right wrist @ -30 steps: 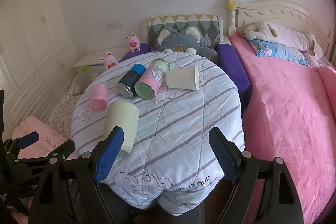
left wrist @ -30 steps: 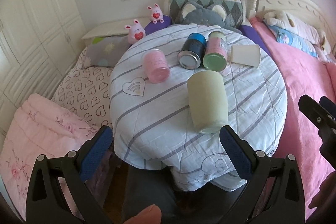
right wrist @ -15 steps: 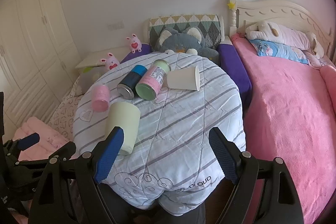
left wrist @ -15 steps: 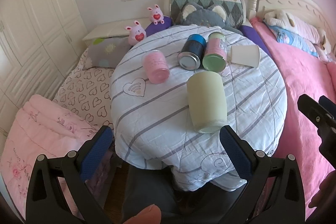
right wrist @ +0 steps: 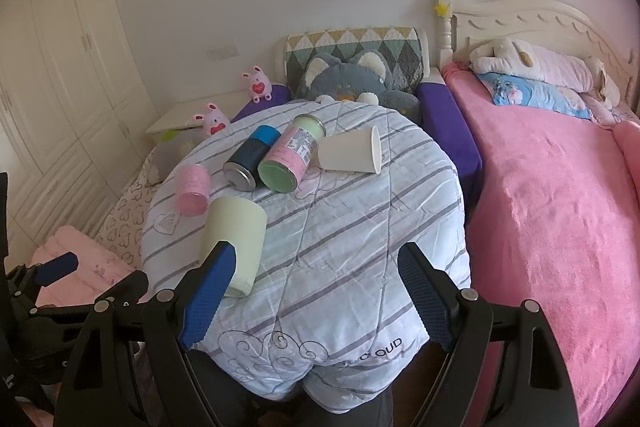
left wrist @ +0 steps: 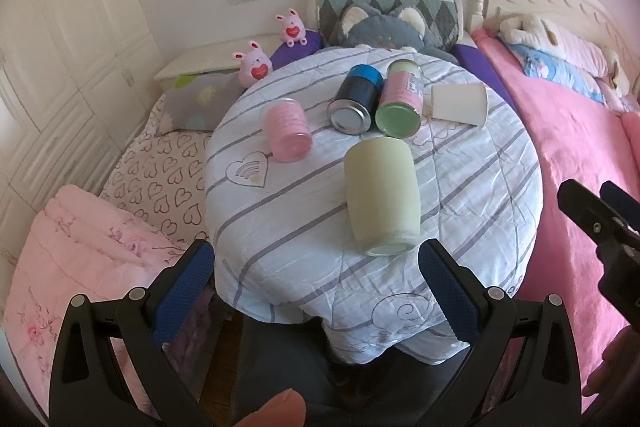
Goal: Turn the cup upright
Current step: 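Withdraw the open right tool from the standing green cup, then grasp the green cup with the left tool and lift it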
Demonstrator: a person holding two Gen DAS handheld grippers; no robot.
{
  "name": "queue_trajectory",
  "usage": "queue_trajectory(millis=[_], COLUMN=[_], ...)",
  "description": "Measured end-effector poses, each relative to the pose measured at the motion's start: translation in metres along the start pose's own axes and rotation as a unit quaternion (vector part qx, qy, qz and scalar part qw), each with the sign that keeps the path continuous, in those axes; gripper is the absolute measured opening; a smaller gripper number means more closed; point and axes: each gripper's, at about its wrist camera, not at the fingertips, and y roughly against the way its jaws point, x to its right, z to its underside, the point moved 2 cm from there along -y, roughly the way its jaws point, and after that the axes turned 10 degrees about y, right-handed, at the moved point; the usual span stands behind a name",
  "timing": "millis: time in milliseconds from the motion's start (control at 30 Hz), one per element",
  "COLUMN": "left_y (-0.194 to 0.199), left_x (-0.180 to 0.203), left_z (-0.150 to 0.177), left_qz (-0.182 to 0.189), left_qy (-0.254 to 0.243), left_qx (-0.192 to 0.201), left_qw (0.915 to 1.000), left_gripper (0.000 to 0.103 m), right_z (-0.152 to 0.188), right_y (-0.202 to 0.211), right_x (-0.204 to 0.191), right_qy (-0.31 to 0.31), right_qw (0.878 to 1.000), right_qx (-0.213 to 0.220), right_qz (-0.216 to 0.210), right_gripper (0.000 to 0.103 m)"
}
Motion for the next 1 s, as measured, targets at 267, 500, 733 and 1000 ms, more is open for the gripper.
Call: queue_trajectory(millis=[267, 500, 733, 1000], left_y=[-0.019, -0.059, -0.109, -0.156], left_x=[0.024, 0.034, 0.052, 0.053], left_z=[-0.004, -0.017, -0.026, -0.040], left_qz=[0.010, 0.005, 0.007, 0.021], left_qy=[-0.005, 0.015, 0.028, 0.067], left_qx=[-0.029, -0.068, -0.113, -0.159], left_qw=[0.9995, 0.9975, 0.9932, 0.9847], left_gripper=[0.103, 0.103, 0.103, 0.103], right_z=[0.002, 0.005, 0.008, 0.005], right_y=[-0.016, -0.040, -0.069, -0.097], right_x=[0.021, 0.045, 0.066, 0.074], right_qy=[-0.014, -0.029, -0.045, -0.046], right_qw=[1.000, 0.999, 0.997, 0.995], right_qx=[-0.010, -0.028, -0.055, -0.081], right_qz=[-0.011, -0.020, -0.022, -0.025], right_gripper=[0.084, 0.084, 0.084, 0.084])
